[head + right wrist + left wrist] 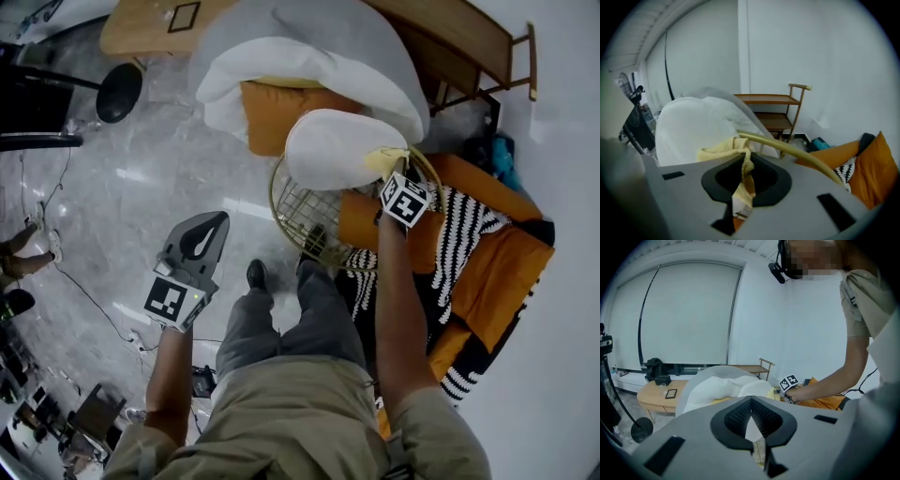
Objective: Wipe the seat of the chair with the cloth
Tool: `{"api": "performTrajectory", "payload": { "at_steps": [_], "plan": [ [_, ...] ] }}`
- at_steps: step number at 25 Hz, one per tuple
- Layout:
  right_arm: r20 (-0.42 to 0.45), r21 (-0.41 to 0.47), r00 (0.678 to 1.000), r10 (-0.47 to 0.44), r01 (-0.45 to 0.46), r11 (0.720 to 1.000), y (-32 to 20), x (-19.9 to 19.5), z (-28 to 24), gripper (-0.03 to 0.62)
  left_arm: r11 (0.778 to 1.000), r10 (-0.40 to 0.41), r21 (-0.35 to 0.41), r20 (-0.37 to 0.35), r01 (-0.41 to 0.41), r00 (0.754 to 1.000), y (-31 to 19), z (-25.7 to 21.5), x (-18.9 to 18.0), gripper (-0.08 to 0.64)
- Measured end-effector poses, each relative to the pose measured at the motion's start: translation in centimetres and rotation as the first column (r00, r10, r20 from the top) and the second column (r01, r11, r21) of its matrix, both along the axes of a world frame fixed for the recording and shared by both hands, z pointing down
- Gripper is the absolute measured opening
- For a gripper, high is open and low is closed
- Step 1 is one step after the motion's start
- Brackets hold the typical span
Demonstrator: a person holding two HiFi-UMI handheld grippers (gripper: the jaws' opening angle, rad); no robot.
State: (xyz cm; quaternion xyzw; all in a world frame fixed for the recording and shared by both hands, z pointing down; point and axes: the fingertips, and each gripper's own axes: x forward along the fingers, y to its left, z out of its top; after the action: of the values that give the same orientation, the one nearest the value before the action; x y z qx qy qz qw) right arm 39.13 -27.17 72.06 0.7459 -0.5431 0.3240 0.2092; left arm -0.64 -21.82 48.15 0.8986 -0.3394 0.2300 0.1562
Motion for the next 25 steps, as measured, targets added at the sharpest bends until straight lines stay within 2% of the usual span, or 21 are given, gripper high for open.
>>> {"api": "performTrajectory", "payload": {
  "at_steps": [3, 8, 14, 19, 22, 25],
  "plan": [
    [-0.008, 0.009, 0.998, 0.07, -0.07, 0.998, 1.5, 2.8, -0.6, 0.043, 1.0, 0.023, 0.012, -0.013, -0.023, 1.0, -0.5, -0.1, 1.8, 0.016],
    [-0.012, 0.011, 0.999, 0.04, -0.04, 0.999, 1.2, 2.6, -0.6, 0.043, 0.999, 0.044, -0.019, -0.007, -0.044, 0.999, -0.3, 0.2, 3.3, 0.017],
    [-0.003, 0.009, 1.0, 0.03, -0.03, 1.0, 0.9, 0.9, -0.3, 0.043, 0.999, 0.033, -0.023, -0.003, -0.033, 0.999, -0.4, 0.4, 2.7, 0.017],
    [0.035, -0.017, 0.998, -0.055, 0.056, 0.998, -0.3, -4.9, 1.6, 0.043, 1.0, -0.019, -0.006, -0.017, 0.019, 1.0, -0.4, 0.4, 1.3, 0.016],
    [0.093, -0.038, 0.983, -0.157, 0.161, 0.986, -2.0, -11.4, 3.8, 0.043, 0.998, -0.047, -0.05, 0.007, 0.047, 0.999, 0.6, 1.6, -0.8, 0.015],
    [0.137, -0.046, 0.956, -0.258, 0.266, 0.963, -4.0, -18.2, 5.4, 0.043, 0.995, -0.078, -0.059, 0.018, 0.079, 0.997, 1.1, 2.5, -2.8, 0.017]
  ]
}}
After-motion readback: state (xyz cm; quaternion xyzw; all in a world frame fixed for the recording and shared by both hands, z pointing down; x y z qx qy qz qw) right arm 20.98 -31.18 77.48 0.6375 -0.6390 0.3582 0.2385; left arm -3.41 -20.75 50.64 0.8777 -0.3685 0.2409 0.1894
